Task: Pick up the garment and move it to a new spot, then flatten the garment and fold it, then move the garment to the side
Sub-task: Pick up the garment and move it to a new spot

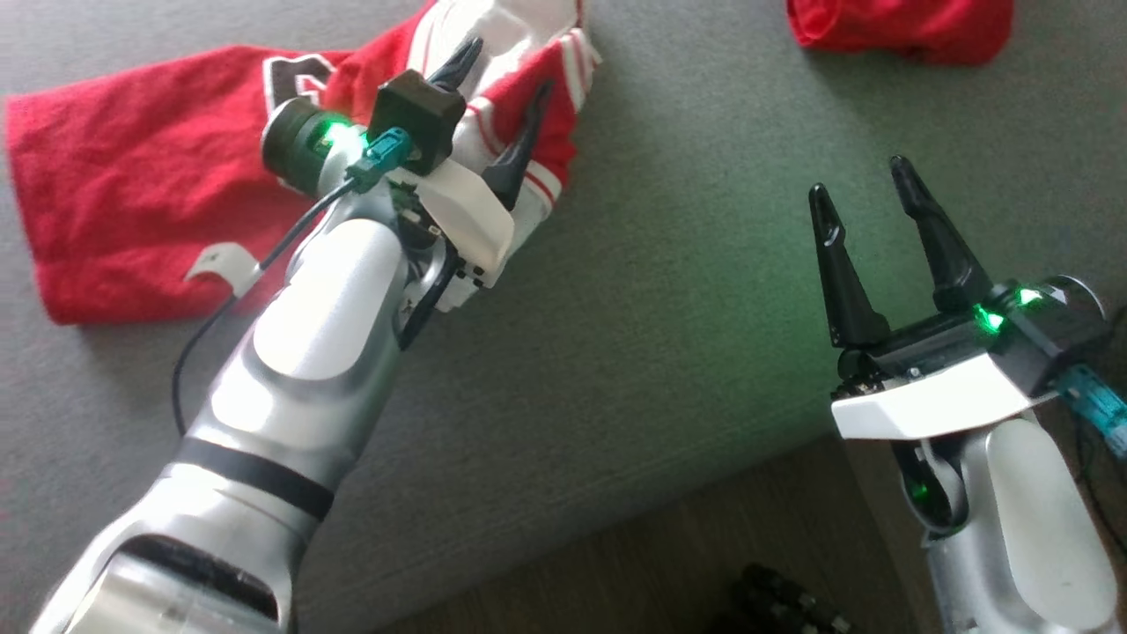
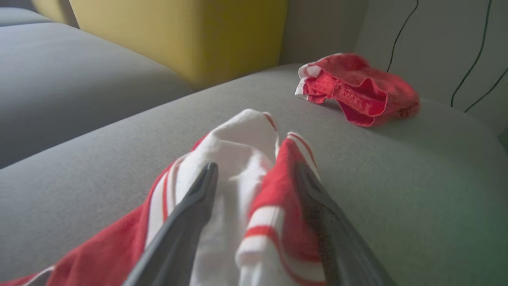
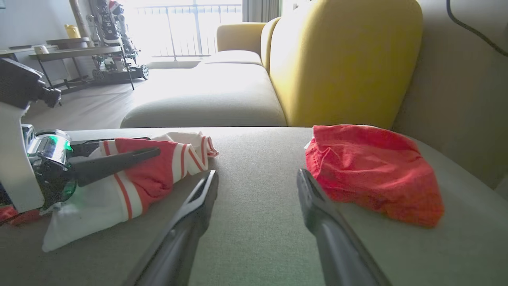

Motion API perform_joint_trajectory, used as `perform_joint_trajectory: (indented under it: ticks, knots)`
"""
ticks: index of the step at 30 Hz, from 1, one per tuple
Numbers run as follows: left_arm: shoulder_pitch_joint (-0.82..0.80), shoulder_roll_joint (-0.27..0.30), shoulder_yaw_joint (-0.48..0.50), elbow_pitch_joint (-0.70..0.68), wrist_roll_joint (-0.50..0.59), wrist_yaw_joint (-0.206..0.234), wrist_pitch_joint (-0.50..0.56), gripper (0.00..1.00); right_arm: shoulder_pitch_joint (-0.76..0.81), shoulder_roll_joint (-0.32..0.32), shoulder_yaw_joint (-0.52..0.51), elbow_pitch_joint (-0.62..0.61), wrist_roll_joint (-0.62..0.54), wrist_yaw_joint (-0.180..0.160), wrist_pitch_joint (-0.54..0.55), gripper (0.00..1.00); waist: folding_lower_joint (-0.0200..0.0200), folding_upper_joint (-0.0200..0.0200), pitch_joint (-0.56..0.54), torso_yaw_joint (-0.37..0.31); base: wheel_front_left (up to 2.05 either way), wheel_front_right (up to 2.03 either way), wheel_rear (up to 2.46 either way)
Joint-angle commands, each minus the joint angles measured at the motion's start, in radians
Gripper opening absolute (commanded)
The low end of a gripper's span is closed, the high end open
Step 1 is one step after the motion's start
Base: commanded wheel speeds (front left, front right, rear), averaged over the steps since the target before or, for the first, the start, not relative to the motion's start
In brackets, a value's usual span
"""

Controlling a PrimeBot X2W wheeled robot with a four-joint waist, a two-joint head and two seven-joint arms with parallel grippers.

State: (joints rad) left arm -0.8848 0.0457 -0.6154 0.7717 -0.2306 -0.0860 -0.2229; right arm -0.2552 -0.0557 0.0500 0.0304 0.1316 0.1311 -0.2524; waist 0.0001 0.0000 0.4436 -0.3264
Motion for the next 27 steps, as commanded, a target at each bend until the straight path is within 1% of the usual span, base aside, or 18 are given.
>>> perform_joint_trajectory:
  ticks: [1,3,6,10,12,16,19,24,27]
  knots:
    - [-0.043,0.008,0.016,-0.031,-0.007,0.008,-0.009,1.00,-0.003,0.005,0.021,-0.035,-0.006,0.000,-0.009,1.00,-0.0001,0.0000,-0.019,0.021,0.00,0.00,0.00]
    - [-0.036,0.006,0.003,-0.044,-0.024,0.014,-0.022,1.00,0.003,0.005,0.025,-0.033,-0.013,0.000,-0.009,1.00,-0.0001,0.0000,-0.040,0.047,0.00,0.00,0.00]
    - [-0.004,0.005,-0.031,-0.104,-0.074,0.027,-0.033,1.00,0.011,0.005,0.031,-0.028,-0.022,0.000,-0.009,1.00,-0.0001,0.0000,-0.079,0.093,0.00,0.00,0.00]
    - [0.069,0.005,-0.052,-0.188,-0.109,0.068,-0.038,1.00,0.031,0.005,0.040,-0.017,-0.024,0.000,-0.009,1.00,-0.0001,0.0000,-0.137,0.164,0.00,0.00,0.00]
    - [0.117,0.005,-0.042,-0.238,-0.115,0.090,-0.038,1.00,0.045,0.005,0.046,-0.010,-0.024,0.000,-0.009,1.00,-0.0001,0.0000,-0.166,0.199,0.00,0.00,0.00]
    - [0.243,0.008,0.009,-0.354,-0.132,0.129,-0.039,1.00,0.072,0.005,0.047,0.003,-0.020,0.000,-0.009,1.00,-0.0001,0.0000,-0.215,0.268,0.00,0.00,0.00]
    - [0.356,0.020,0.065,-0.451,-0.131,0.164,-0.039,1.00,0.088,0.005,0.044,0.013,-0.007,0.000,-0.009,1.00,-0.0001,0.0000,-0.248,0.310,0.00,0.00,0.00]
    - [0.543,0.046,0.172,-0.552,-0.121,0.205,-0.039,1.00,0.130,0.005,0.061,0.030,0.014,0.000,-0.009,1.00,-0.0001,0.0000,-0.319,0.359,0.00,0.00,0.00]
    - [0.641,0.048,0.231,-0.596,-0.107,0.220,-0.039,1.00,0.162,0.005,0.054,0.039,0.017,0.000,-0.009,1.00,-0.0001,0.0000,-0.363,0.381,0.00,0.00,0.00]
